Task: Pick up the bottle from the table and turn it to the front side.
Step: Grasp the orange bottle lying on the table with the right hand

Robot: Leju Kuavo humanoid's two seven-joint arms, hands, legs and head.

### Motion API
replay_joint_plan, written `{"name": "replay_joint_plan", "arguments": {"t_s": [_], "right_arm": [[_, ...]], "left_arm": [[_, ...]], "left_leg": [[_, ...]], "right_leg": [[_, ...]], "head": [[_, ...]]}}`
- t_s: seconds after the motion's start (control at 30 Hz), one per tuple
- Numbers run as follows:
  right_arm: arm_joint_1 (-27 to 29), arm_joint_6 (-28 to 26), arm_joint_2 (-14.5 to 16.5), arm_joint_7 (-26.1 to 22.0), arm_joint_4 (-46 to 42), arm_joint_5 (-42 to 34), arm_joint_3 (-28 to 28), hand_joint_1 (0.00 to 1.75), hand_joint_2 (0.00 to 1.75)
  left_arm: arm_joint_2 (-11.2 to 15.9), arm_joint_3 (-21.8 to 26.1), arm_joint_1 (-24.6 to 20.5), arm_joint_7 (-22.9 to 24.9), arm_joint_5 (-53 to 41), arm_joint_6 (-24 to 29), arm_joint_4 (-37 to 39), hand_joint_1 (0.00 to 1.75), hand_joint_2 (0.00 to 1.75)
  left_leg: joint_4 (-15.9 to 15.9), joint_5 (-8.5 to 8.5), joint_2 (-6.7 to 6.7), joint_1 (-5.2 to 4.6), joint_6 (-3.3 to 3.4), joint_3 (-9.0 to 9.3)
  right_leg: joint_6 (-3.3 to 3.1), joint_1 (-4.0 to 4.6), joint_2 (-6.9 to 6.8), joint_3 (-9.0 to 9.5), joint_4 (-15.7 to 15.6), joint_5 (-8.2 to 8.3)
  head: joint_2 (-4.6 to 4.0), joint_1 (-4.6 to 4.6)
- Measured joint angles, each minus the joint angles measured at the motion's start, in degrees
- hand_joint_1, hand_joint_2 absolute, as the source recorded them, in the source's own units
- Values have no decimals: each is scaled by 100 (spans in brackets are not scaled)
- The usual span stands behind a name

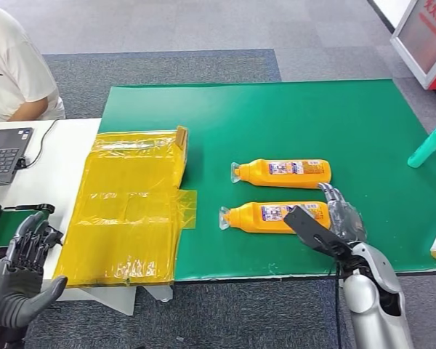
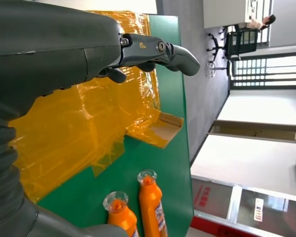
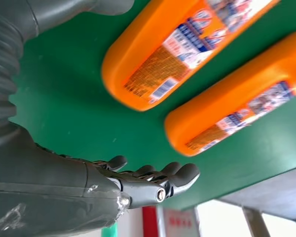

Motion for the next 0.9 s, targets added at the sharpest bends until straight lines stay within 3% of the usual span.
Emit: {"name": "replay_joint_plan", "arguments": {"t_s": [0.2,0.47,0.63,0.9], "right_arm": [[-21,-26,-3,-16,24,743,191,0,175],[-267,-117,-55,-35,636,3264,598,0,175],[-636,-84,-317,397,1405,3386,1268,0,175],[-1310,10,-426,339,2783,3390,1588,0,175]], "left_arm": [[-10,-83,-22,20,1,18,0,0,175],[-8,-211,-69,33,50,130,27,0,175],[14,-295,-84,9,78,193,72,0,175],[148,-459,-181,-35,105,299,211,0,175]], "left_leg": [[0,1,0,0,0,0],[0,1,0,0,0,0],[0,3,0,0,-1,1],[0,2,3,1,-3,16]], "right_leg": [[0,0,-1,0,0,0],[0,0,0,1,0,1],[-1,0,0,1,0,1],[-4,1,5,8,0,3]], "head": [[0,0],[0,1],[0,0],[0,-1]]}}
